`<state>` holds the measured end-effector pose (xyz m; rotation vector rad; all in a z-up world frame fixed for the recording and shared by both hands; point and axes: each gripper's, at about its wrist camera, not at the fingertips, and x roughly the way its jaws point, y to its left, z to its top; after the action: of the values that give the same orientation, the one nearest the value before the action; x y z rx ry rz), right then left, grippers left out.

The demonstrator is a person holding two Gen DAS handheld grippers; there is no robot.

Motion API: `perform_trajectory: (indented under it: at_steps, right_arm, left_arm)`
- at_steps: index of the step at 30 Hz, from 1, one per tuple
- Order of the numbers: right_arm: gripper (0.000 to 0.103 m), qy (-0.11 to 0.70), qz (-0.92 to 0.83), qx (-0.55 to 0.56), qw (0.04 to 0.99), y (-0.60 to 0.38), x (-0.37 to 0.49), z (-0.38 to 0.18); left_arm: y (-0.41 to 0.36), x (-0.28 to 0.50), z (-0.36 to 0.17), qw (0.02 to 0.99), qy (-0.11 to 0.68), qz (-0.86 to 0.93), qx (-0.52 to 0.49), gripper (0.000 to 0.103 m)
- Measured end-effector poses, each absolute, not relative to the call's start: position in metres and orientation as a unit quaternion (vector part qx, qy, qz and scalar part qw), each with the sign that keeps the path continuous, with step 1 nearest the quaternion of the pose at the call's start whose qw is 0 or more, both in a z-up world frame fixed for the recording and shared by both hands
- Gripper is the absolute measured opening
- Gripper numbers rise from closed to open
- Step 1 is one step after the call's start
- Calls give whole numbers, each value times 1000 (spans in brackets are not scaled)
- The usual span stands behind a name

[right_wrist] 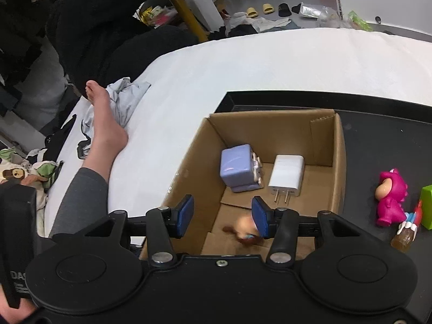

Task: Organize rigid objects
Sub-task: 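Carry the doll into the box and open the right tool, then withdraw the right tool toward the red figure with honey jar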

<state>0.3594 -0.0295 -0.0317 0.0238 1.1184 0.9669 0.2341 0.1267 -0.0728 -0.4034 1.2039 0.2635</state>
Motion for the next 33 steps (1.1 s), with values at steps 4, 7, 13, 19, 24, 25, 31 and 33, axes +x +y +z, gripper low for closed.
perform_trajectory:
  at_steps: [4, 7, 13, 19, 24, 25, 31, 33]
  right_arm:
    - [48, 503, 451, 19, 737, -30, 358, -23]
    - [48, 498, 454, 15, 739, -32, 357, -15]
    - [49, 490, 448, 8, 748, -43, 359, 2]
    - [52, 481, 433, 9, 762, -61, 367, 13]
    - [54, 477, 422, 9, 771, -75, 374, 18]
    - [55, 476, 420, 8, 773, -78, 375, 19]
    - [57, 475, 407, 2, 780, -95, 380, 21]
    - [59, 475, 402, -4, 783, -100, 380, 21]
  left_arm:
    - [123, 235, -71, 796, 562, 129, -184, 16]
    - [122, 237, -70, 795, 563, 132, -183, 16]
    - [121, 238, -70, 793, 565, 137, -181, 15]
    - [124, 237, -72, 792, 563, 141, -190, 15]
    - [127, 236, -71, 792, 562, 144, -191, 15]
    - [128, 237, -70, 792, 561, 145, -192, 15]
    - [131, 239, -68, 794, 559, 146, -190, 14]
    - [132, 239, -67, 794, 558, 147, -188, 14]
